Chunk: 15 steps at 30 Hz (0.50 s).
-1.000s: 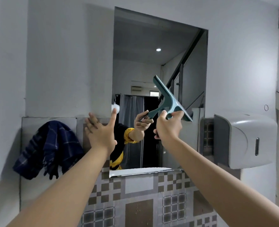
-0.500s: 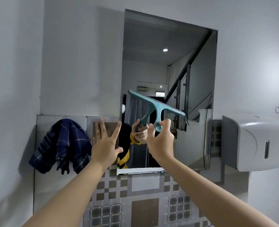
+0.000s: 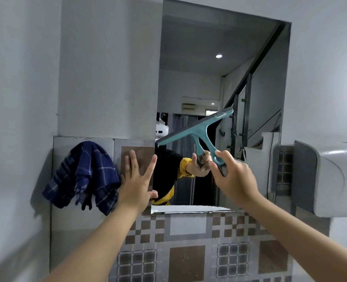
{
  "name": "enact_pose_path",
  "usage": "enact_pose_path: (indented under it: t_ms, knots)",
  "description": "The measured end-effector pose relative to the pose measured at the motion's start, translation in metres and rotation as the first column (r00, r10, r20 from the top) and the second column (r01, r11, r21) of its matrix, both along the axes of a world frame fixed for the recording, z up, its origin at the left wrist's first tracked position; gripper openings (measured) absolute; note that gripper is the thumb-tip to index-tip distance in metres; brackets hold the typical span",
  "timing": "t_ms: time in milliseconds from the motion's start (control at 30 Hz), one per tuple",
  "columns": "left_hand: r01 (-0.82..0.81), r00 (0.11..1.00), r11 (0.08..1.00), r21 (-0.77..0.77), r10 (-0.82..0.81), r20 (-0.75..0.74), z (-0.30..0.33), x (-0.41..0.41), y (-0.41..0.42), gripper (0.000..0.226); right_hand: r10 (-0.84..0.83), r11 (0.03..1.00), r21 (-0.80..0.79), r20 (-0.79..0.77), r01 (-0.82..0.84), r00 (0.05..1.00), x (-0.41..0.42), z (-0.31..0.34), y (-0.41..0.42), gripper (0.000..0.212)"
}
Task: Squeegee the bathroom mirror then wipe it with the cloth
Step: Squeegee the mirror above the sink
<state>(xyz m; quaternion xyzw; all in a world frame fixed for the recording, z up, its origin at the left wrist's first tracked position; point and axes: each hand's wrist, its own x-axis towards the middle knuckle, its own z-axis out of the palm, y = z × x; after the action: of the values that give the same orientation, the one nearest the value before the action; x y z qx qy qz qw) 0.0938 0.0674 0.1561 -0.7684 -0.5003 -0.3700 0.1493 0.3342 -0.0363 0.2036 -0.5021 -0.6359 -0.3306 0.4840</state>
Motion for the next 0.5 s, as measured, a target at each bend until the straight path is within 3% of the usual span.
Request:
enact_pose_path:
  t_ms: [200, 500]
  knots:
    - [-0.036, 0.999, 0.999, -0.024, 0.035, -0.007, 0.001, 0.003, -0.002, 0.116, -0.067, 0.998, 0.02, 0.085, 0.066, 0.994, 0.032, 0.008, 0.001, 0.031]
    - [-0.103, 0.994, 0.995, -0.013, 0.102, -0.045, 0.002, 0.004, -0.002, 0.117, -0.013, 1.0, 0.007, 0.14, 0.012, 0.99, 0.06, 0.018, -0.004, 0.03]
